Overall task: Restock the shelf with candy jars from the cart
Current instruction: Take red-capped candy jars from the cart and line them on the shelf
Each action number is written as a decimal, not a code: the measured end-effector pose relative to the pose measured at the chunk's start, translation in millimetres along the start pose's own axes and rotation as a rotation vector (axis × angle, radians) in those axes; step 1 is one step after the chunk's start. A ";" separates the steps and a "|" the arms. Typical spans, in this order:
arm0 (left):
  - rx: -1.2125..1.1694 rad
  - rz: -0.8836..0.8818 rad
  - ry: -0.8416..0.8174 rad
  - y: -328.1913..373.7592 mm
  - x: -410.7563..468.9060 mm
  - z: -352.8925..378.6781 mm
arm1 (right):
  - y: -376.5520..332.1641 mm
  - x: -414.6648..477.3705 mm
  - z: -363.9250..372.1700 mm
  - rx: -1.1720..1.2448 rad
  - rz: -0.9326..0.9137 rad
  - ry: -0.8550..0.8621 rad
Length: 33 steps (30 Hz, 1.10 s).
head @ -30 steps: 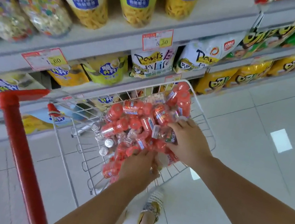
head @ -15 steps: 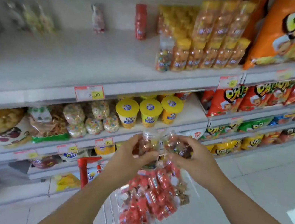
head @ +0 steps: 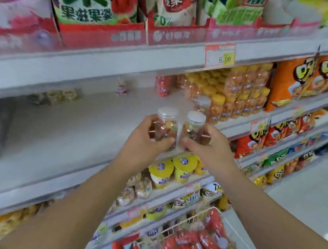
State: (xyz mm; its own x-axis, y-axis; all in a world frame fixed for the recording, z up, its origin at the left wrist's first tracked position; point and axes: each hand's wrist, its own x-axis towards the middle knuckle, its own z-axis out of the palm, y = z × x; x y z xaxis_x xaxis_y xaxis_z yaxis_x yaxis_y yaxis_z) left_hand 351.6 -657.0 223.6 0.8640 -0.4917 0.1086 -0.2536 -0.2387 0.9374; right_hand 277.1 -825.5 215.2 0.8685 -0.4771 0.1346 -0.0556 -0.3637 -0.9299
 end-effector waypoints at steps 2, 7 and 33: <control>0.009 0.022 0.020 -3.1 22.4 -10.6 | 0.9 18.3 19.7 -0.029 -0.017 0.071; 0.073 0.028 0.061 -18.3 66.3 -15.1 | 12.9 54.5 45.0 -0.082 -0.040 0.160; 0.155 0.222 -0.177 -47.2 183.4 43.7 | 28.0 25.8 32.7 0.158 0.050 0.395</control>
State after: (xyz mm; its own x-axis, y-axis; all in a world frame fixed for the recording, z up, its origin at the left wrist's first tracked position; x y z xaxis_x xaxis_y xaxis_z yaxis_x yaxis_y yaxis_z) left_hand 503.0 -772.5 184.7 0.6945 -0.6807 0.2329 -0.5025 -0.2273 0.8342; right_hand 314.0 -821.9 181.5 0.6099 -0.7717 0.1805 0.0103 -0.2200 -0.9754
